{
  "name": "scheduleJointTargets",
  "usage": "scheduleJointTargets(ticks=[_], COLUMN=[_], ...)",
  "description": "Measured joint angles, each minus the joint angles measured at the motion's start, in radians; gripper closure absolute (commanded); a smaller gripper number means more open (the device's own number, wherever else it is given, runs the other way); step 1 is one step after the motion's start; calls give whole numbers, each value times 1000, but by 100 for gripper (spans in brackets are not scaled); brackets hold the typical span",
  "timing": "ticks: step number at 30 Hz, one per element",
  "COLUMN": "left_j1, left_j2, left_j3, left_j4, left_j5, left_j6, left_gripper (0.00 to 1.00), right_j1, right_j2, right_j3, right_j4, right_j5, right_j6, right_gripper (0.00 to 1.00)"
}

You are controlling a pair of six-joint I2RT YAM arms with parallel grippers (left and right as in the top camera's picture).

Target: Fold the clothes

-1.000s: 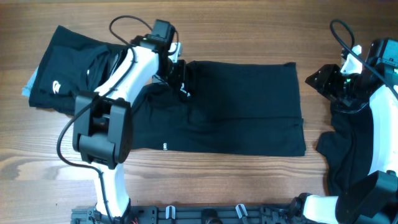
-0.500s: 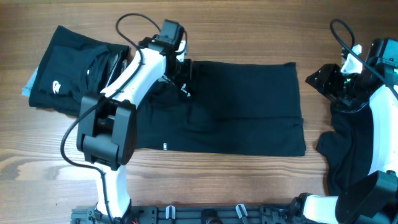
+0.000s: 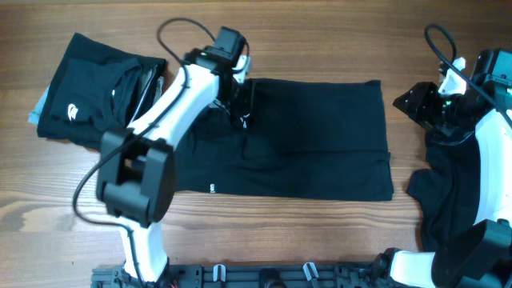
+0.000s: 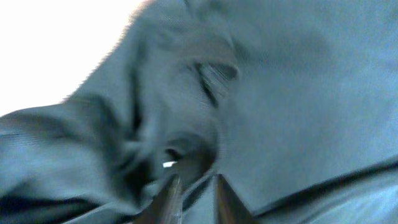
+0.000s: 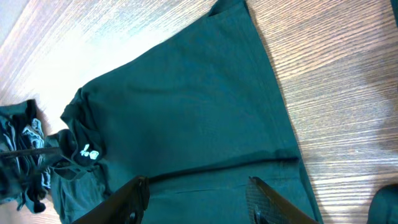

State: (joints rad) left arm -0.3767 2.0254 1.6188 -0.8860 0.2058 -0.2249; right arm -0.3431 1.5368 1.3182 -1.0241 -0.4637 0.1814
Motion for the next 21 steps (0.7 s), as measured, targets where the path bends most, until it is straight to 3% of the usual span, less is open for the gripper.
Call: scheduleJointTargets(ticks=[1,7,14,21], left_j1=[18,91,88,88], left_j2=[-30,-41,90,128], left_j3=[0,10,10,10], left_j4=[2,16,15,63], left_j5=[-24,8,203,241], left_j6=[-1,72,264,335], left_gripper=[51,41,47,56], right_j1=[0,0,0,0], right_j2=[0,0,0,0], right_j3=[0,0,0,0], right_j4=[0,0,0,0], right_j5=[0,0,0,0], right_j6=[0,0,0,0], right_gripper=[45,45,45,45])
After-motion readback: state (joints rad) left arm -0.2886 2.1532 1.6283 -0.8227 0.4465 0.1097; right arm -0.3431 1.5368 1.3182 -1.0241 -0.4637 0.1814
